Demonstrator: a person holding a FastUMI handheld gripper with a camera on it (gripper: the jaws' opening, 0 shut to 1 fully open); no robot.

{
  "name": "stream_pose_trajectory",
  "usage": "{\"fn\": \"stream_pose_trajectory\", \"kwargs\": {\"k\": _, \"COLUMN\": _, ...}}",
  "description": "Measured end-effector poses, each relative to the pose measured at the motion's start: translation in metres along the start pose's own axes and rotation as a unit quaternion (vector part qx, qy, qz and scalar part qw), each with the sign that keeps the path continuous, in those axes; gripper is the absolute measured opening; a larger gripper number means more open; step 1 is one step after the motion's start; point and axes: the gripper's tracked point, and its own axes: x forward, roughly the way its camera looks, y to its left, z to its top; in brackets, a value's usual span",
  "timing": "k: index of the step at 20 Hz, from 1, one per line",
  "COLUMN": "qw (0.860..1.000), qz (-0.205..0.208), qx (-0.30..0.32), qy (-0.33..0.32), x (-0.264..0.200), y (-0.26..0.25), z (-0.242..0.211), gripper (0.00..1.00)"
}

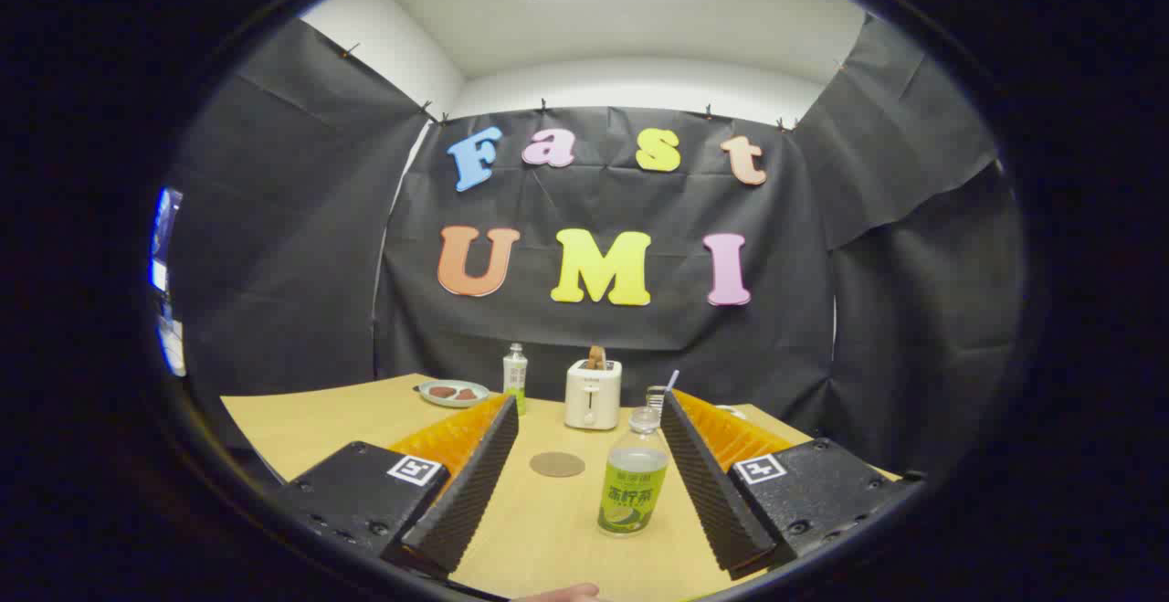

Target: Take the bottle from table, then pour the juice into the cup, finally place the bottle on the coaster

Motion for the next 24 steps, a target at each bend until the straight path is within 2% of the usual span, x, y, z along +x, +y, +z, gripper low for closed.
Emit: {"fn": "stream_pose_trajectory", "kwargs": {"k": 24, "qw": 1.0, "qz": 0.001, "qx": 0.012, "qy": 0.024, "x": 0.007, "y": -0.008, "z": -0.014, "gripper": 1.0}}
